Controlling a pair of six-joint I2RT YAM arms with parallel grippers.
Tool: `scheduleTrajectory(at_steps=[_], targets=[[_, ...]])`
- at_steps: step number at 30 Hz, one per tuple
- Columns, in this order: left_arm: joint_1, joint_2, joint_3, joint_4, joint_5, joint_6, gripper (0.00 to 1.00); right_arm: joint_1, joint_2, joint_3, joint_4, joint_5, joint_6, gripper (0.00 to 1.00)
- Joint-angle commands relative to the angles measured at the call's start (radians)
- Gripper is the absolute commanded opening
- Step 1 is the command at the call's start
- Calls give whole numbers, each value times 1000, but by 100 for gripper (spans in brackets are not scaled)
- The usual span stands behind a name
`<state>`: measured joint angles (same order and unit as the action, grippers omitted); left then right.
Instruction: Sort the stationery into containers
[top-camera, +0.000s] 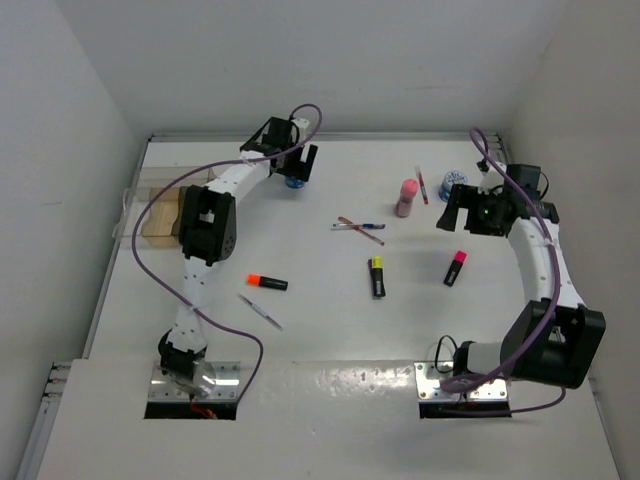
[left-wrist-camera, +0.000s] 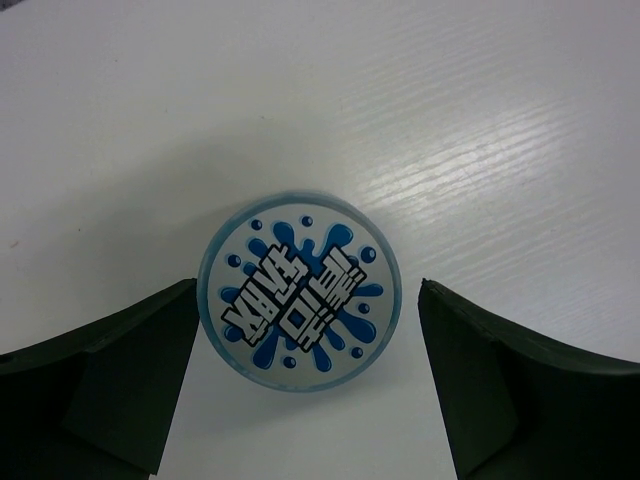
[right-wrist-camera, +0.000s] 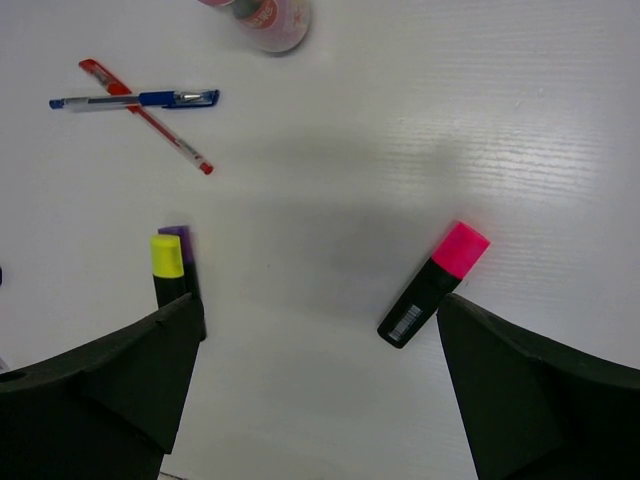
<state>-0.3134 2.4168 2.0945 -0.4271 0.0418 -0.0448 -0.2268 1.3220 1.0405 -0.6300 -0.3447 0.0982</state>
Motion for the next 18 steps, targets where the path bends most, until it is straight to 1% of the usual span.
scheduleTrajectory(at_steps=[1,7,11,16,18], targets=[[7,7,65,56,33,-13,95,-3,8,43,13,-16,6,99],[5,-2,65,45,29,2,90,-3,11,39,16,-16,8,99],[5,-12,64,36,29,5,82,-3,13,35,21,-17,9,99],[5,-4,68,5,18,14,81,-3,23,46,19,-20,12,99],[5,-5,65,2,9,17,77,-3,23,47,18,-22,11,99]])
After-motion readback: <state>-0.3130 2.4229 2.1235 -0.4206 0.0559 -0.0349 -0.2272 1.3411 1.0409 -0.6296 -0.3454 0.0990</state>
